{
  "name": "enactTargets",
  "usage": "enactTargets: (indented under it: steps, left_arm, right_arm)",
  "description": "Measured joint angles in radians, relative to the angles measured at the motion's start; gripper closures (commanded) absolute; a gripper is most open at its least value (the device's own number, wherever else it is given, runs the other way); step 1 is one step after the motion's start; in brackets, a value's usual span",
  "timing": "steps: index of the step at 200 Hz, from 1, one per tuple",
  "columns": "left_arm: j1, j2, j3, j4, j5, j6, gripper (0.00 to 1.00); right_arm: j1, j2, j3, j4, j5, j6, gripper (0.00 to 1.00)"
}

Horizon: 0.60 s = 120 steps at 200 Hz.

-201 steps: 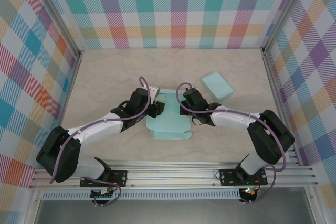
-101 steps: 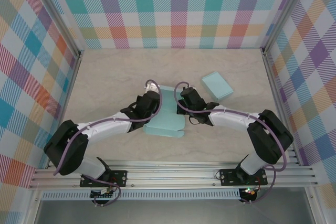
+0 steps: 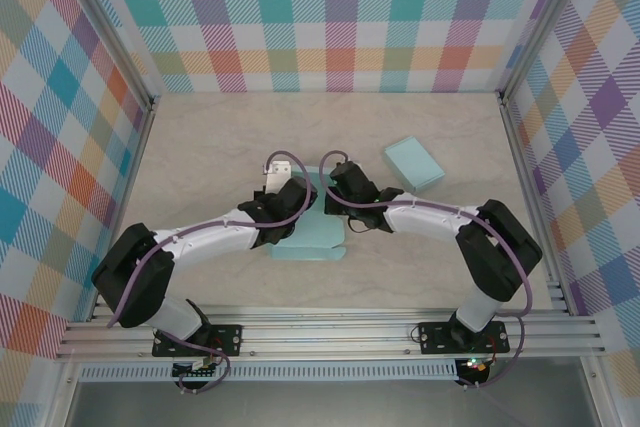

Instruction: Fold the paper box

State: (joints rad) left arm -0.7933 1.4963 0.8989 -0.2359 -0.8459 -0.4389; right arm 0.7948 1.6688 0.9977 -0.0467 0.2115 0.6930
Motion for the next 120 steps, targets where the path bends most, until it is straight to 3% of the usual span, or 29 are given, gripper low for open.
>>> enactTargets:
  steps: [30, 63, 100, 120]
  left_arm:
    - [-0.010, 0.019, 0.064, -0.143, -0.089, -0.099, 0.91]
    - [-0.010, 0.052, 0.106, -0.215, -0.114, -0.145, 0.97]
    - [0.006, 0.049, 0.088, -0.176, -0.024, -0.128, 0.75]
    - [0.031, 0.033, 0.071, -0.137, 0.051, -0.115, 0.70]
  right_arm:
    - [0.014, 0.006, 0.021, 0.009, -0.023, 0.011, 1.00]
    - [0.014, 0.024, 0.038, 0.012, -0.031, 0.025, 1.00]
    - [0.014, 0.037, 0.040, -0.035, -0.025, 0.035, 1.00]
    - [0.014, 0.038, 0.041, -0.076, -0.022, 0.053, 1.00]
